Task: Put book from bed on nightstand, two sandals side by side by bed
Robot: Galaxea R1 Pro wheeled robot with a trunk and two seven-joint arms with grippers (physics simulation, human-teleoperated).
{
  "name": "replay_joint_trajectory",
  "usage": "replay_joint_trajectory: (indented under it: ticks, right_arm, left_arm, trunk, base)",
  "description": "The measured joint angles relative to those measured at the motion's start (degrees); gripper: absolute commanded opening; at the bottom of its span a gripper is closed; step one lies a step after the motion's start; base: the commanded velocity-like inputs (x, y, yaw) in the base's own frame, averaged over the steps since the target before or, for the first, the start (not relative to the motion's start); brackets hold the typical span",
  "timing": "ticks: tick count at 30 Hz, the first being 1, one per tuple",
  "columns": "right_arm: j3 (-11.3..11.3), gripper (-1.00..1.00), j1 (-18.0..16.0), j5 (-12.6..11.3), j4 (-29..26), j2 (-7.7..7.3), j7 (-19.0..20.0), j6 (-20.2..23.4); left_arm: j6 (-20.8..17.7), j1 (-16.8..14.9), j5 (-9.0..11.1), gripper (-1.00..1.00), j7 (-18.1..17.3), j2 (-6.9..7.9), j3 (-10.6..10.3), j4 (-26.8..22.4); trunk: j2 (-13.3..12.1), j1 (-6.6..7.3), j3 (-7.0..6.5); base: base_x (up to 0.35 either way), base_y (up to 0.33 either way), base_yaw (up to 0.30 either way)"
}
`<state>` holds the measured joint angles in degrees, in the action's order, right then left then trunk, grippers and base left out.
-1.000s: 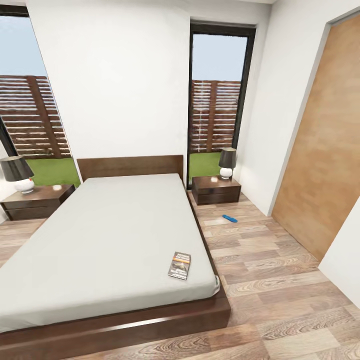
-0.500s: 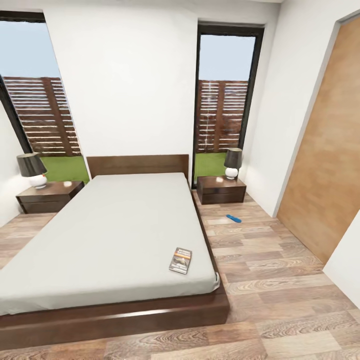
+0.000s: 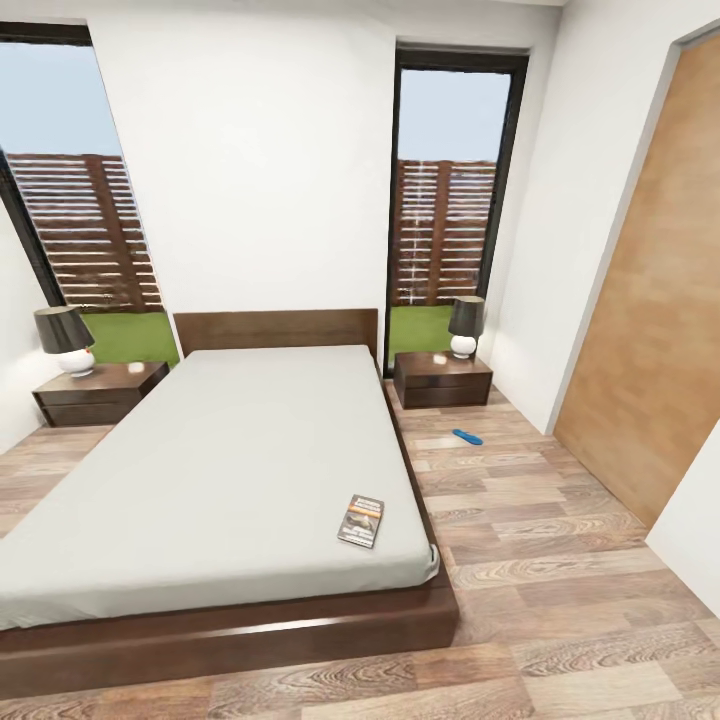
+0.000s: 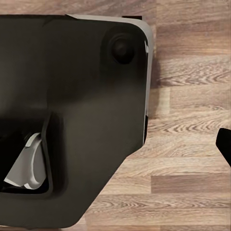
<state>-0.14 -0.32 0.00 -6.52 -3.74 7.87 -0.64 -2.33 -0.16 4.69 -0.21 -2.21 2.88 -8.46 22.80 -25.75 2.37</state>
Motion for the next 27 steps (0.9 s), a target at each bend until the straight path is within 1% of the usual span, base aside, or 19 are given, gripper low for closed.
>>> replay_joint_trajectory:
  ticks: [1, 3, 4, 5, 11, 12, 13, 15, 19, 20, 23, 26, 27]
  right_arm:
    - [-0.01, 1.0, 0.0, 0.0, -0.09, -0.01, -0.04, 0.0]
    - [0.0, 1.0, 0.0, 0.0, -0.11, -0.01, -0.05, 0.0]
    - [-0.01, 1.0, 0.0, 0.0, -0.13, -0.01, -0.06, 0.0]
    - [-0.01, 1.0, 0.0, 0.0, -0.14, -0.01, -0.07, 0.0]
    - [-0.01, 1.0, 0.0, 0.0, -0.15, -0.04, -0.02, 0.05]
    - [-0.01, 1.0, 0.0, 0.0, -0.15, -0.04, -0.02, 0.05]
    - [0.0, 1.0, 0.0, 0.0, -0.15, -0.03, -0.01, 0.06]
    - [-0.01, 1.0, -0.03, 0.0, -0.21, -0.08, 0.01, 0.08]
    - [-0.01, 1.0, -0.06, 0.0, -0.33, -0.1, 0.0, 0.09]
    - [-0.01, 1.0, -0.06, 0.0, -0.33, -0.1, 0.0, 0.09]
    - [-0.01, 1.0, -0.07, 0.0, -0.37, -0.1, 0.01, 0.13]
    - [-0.01, 1.0, -0.08, 0.0, -0.4, -0.09, 0.01, 0.14]
    - [-0.01, 1.0, -0.08, 0.0, -0.41, -0.09, 0.01, 0.15]
  left_arm:
    - [-5.34, -0.09, 0.02, 1.0, -0.02, -0.12, -0.01, -5.06]
    - [-9.23, -0.08, 0.02, 1.0, 0.0, -0.36, -0.04, -8.67]
    - [-15.09, -0.09, 0.04, 1.0, 0.02, -0.79, -0.07, -13.65]
    - [-19.02, -0.1, 0.01, 1.0, 0.03, -1.09, -0.1, -17.34]
    - [-29.25, -0.14, -0.06, 1.0, 0.05, -2.44, -0.22, -28.15]
    - [-29.3, -0.14, -0.09, 1.0, 0.05, -2.44, -0.22, -28.22]
    - [-32.28, -0.16, -0.06, 1.0, 0.05, -2.84, -0.28, -31.62]
    - [-42.06, -0.18, 0.01, 1.0, 0.05, -3.51, -0.48, -42.2]
    - [-48.72, -0.16, 0.0, 1.0, 0.04, -3.86, -1.43, -49.29]
    - [-48.77, -0.16, -0.04, 1.0, 0.04, -3.86, -1.44, -49.34]
    - [-52.22, -0.16, -0.1, 1.0, -0.17, -4.05, -2.66, -53.92]
    - [-54.02, -0.17, -0.08, 1.0, -0.19, -4.13, -4.35, -57.61]
    - [-54.7, -0.19, -0.02, 1.0, -0.22, -4.16, -5.55, -59.38]
  trunk:
    - [0.0, 0.0, -0.02]
    - [0.0, 0.0, -0.01]
    - [0.0, 0.0, -0.02]
    - [0.0, 0.0, -0.01]
    - [-0.01, 0.0, -0.01]
    - [-0.01, 0.0, 0.0]
    - [-0.01, 0.0, -0.01]
    - [-0.01, 0.0, -0.02]
    - [-0.01, 0.0, -0.01]
    - [-0.01, 0.0, 0.0]
    - [0.0, 0.0, -0.01]
    - [0.0, 0.0, 0.0]
    - [0.0, 0.0, -0.01]
  base:
    - [0.0, 0.0, 0.0]
    - [0.0, 0.0, 0.0]
    - [0.0, 0.0, 0.0]
    - [0.0, 0.0, 0.0]
    - [0.0, 0.0, 0.0]
    - [0.0, 0.0, 0.0]
    - [0.0, 0.0, 0.0]
    - [0.0, 0.0, 0.0]
    - [0.0, 0.0, 0.0]
    - [0.0, 0.0, 0.0]
    - [0.0, 0.0, 0.0]
    - [0.0, 0.0, 0.0]
    - [0.0, 0.0, 0.0]
